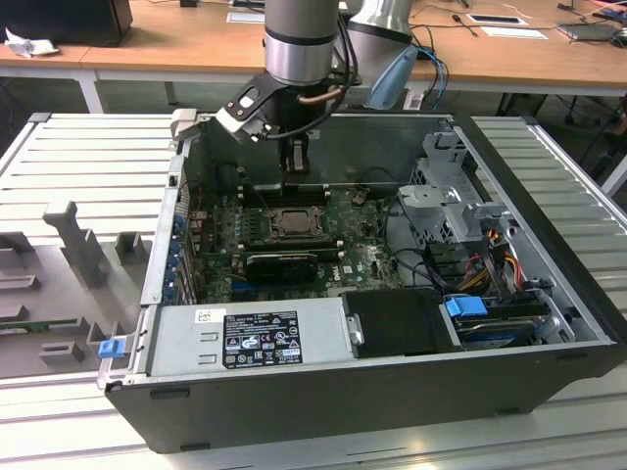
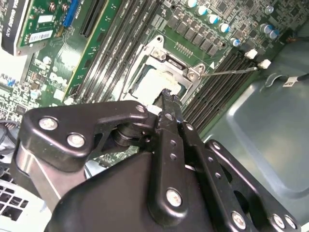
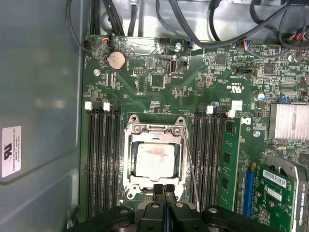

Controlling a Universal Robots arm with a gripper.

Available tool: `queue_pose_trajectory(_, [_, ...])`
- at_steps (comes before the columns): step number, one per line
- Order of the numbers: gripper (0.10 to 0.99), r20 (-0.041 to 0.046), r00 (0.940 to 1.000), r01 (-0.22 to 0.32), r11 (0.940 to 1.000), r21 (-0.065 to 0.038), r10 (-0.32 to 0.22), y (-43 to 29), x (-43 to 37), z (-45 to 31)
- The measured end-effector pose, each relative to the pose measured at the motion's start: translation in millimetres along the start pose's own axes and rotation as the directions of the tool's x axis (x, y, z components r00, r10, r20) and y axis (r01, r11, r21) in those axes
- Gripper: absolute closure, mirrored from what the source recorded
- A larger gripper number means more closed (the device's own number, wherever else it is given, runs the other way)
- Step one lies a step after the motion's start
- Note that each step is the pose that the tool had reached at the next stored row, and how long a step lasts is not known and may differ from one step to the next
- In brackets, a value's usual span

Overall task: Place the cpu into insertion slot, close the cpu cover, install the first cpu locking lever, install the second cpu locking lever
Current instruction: 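Install the first cpu locking lever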

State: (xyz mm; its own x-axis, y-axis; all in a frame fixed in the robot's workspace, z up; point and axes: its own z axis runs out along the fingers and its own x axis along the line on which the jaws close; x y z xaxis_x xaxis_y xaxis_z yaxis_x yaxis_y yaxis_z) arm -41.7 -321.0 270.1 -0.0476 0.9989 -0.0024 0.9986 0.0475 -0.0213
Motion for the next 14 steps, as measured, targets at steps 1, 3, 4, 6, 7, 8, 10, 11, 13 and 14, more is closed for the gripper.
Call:
queue_pose_trajectory(1, [0.980, 0.0006, 0.9999, 0.014, 0.9999, -0.001, -0.014, 0.1, 0.0, -0.1])
queue_pose_trajectory(3, [0.980, 0.0013, 0.9992, 0.040, 0.9992, -0.002, -0.040, 0.0, -0.1, -0.1])
queue_pose_trajectory(4, [0.980, 0.0016, 0.9986, 0.053, 0.9986, -0.003, -0.053, 0.0, -0.1, -0.2])
queue_pose_trajectory(6, [0.980, 0.0024, 0.9964, 0.084, 0.9964, -0.003, -0.084, 0.0, -0.1, -0.2])
queue_pose_trajectory(7, [0.980, 0.0025, 0.9955, 0.095, 0.9955, -0.003, -0.095, 0.0, -0.1, -0.1])
queue_pose_trajectory(8, [0.980, 0.0028, 0.9942, 0.107, 0.9942, -0.003, -0.107, 0.0, -0.1, -0.1])
queue_pose_trajectory(10, [0.980, 0.0034, 0.9911, 0.133, 0.9911, -0.003, -0.133, 0.0, -0.1, -0.1])
queue_pose_trajectory(11, [0.980, 0.0035, 0.9903, 0.139, 0.9903, -0.003, -0.139, -0.1, 0.0, -0.1])
queue_pose_trajectory(13, [0.980, 0.0037, 0.9883, 0.152, 0.9883, -0.003, -0.152, -0.1, -0.1, -0.1])
queue_pose_trajectory(14, [0.980, 0.0039, 0.9876, 0.157, 0.9876, -0.003, -0.157, -0.1, 0.0, -0.1])
